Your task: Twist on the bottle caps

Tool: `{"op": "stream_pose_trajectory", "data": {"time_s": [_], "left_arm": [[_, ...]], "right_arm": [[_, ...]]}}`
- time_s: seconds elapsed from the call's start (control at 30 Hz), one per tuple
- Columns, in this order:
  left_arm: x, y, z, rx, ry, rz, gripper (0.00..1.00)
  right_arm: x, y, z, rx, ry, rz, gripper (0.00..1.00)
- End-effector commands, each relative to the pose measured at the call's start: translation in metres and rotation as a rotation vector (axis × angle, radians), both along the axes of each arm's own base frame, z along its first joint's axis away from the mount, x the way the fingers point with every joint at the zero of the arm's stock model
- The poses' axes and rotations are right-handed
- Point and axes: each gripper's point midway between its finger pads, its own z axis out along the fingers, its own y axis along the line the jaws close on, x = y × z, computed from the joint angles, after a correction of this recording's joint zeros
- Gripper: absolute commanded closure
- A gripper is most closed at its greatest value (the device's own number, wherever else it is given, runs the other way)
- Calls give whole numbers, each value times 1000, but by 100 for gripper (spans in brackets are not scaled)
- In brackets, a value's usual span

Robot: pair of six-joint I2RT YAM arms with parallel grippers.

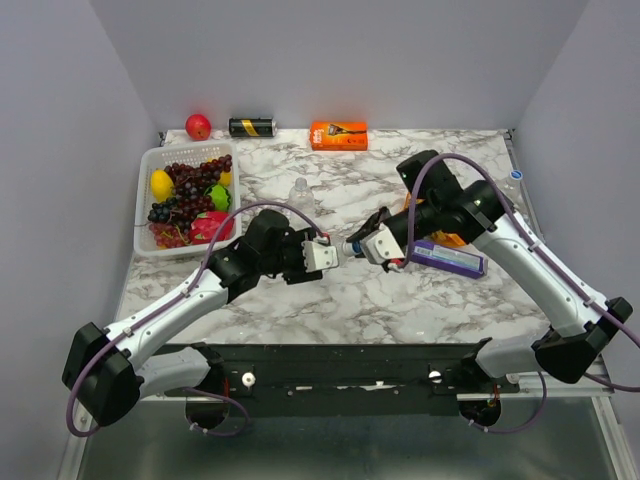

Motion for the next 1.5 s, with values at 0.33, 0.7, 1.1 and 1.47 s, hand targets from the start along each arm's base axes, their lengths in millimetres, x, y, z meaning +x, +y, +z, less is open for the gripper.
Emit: {"op": "stream_pose_trajectory", "data": {"time_s": [0.33, 0.7, 1.1, 1.47], "left_arm": [[107, 63, 129, -482, -272, 954, 100], [110, 83, 93, -271, -387, 978, 100], [78, 62, 26, -107, -181, 747, 100], [26, 15, 7, -61, -55, 273, 100]], "right_arm": [[82, 64, -2, -230, 1425, -926, 94], [110, 61, 1, -152, 1392, -1016, 73], [104, 16, 93, 100, 1143, -882, 27], [49, -26, 71, 108, 312, -386, 29]]}}
